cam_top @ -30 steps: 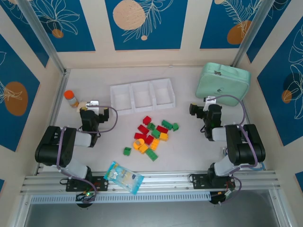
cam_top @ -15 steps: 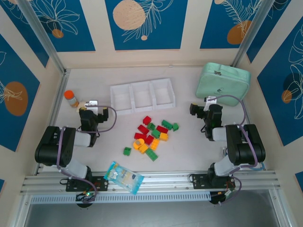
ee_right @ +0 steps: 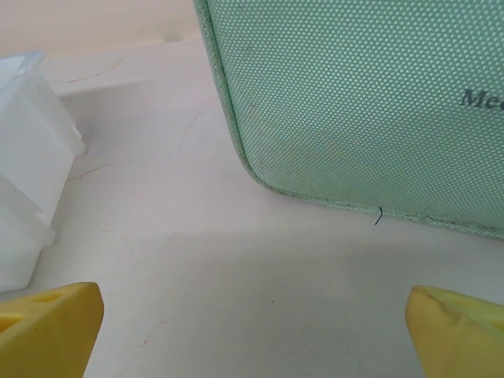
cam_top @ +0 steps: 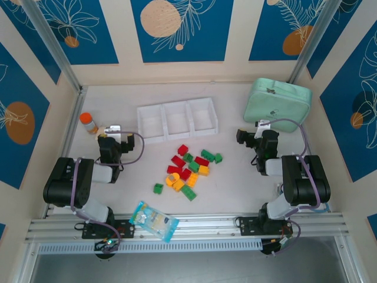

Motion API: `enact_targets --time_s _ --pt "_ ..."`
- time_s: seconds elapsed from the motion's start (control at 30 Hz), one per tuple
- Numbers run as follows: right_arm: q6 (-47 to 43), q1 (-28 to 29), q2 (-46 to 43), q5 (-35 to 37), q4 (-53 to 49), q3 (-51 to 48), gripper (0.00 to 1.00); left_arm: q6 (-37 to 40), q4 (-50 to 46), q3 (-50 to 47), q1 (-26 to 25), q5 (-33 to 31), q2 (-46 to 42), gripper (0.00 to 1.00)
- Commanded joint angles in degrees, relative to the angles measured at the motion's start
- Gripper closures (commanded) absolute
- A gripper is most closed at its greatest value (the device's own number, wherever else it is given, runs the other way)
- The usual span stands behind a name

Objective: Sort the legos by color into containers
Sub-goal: Pick up the lego from the center of the table.

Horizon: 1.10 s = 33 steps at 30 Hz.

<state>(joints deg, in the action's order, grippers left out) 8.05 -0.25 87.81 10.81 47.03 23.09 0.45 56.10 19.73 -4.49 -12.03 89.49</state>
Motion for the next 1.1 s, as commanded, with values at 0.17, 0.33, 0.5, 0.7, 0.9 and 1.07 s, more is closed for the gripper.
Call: enact_targets --time_s 0.17,0.33,0.5,0.7,0.9,1.07 --pt "15.73 -1.53 -22.17 12.45 -32.60 5.89 0.01 0.38 -26.10 5.34 -6.45 -8.68 -16.91 0.01" --pt "29.41 -8.47 -30.49 -3.75 -62.04 16.44 0.01 -10.60 -54.62 13.11 -6.84 -7.85 -27.64 0.01" --pt "32.81 -6.07 -29.02 -17.83 -81.30 24.88 0.04 -20.65 -72.47 18.26 -7.22 -0.71 -37.28 0.01" --pt "37.38 7.74 -22.40 -14.44 -92.32 29.38 0.07 -20.15 -90.02 27.05 -8.29 9.02 -41.12 0.01" --pt "45.14 17.82 -13.26 -6.70 -93.25 31.13 0.07 -20.97 -96.93 29.39 -8.77 18.27 -44.68 0.01" --pt "60.73 20.76 -11.21 -1.56 -86.50 27.12 0.10 -20.95 -97.88 26.19 -8.73 23.00 -49.03 0.01"
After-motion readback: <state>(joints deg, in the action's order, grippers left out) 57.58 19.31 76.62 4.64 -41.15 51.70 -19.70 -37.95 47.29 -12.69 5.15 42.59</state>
